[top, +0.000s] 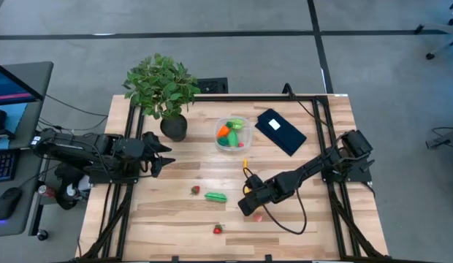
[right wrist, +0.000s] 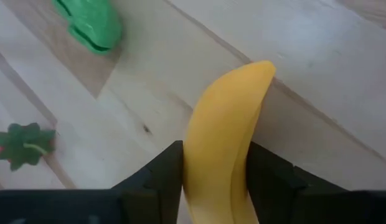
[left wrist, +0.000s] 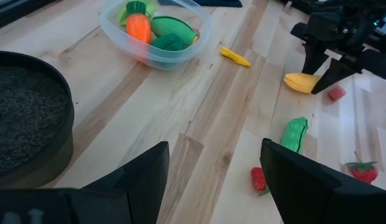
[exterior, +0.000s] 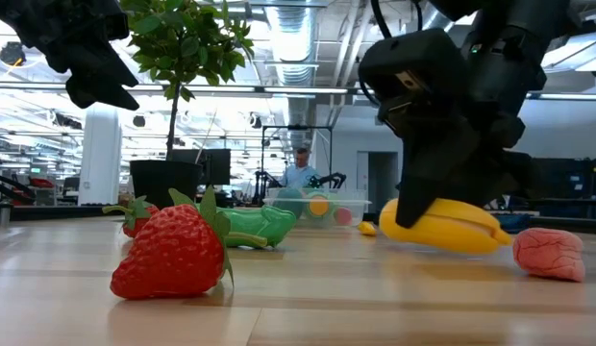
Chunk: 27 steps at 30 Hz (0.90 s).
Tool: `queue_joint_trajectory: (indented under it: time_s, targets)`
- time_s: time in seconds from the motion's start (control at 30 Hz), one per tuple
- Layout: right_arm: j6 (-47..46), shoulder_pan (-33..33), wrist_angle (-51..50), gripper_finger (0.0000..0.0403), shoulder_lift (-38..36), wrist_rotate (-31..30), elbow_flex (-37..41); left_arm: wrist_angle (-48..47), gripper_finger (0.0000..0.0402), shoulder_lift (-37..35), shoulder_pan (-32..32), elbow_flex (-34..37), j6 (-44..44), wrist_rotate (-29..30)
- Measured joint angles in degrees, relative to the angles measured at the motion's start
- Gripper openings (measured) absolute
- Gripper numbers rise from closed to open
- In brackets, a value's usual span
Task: Pick and placing Produce into tupperware
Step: Put the yellow banana into the transparent bin
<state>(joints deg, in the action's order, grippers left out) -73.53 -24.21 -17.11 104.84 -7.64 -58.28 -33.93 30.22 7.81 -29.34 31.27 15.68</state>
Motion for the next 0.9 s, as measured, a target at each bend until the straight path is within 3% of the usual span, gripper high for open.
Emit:
queue_joint_trajectory:
  time_s: [0.9]
  targets:
    - [3.5, 0.7, 3.6, 0.0159, -2.6, 0.0, -0.2, 0.4, 0.0241, 0.0, 0.0, 0.0, 0.8, 0.0]
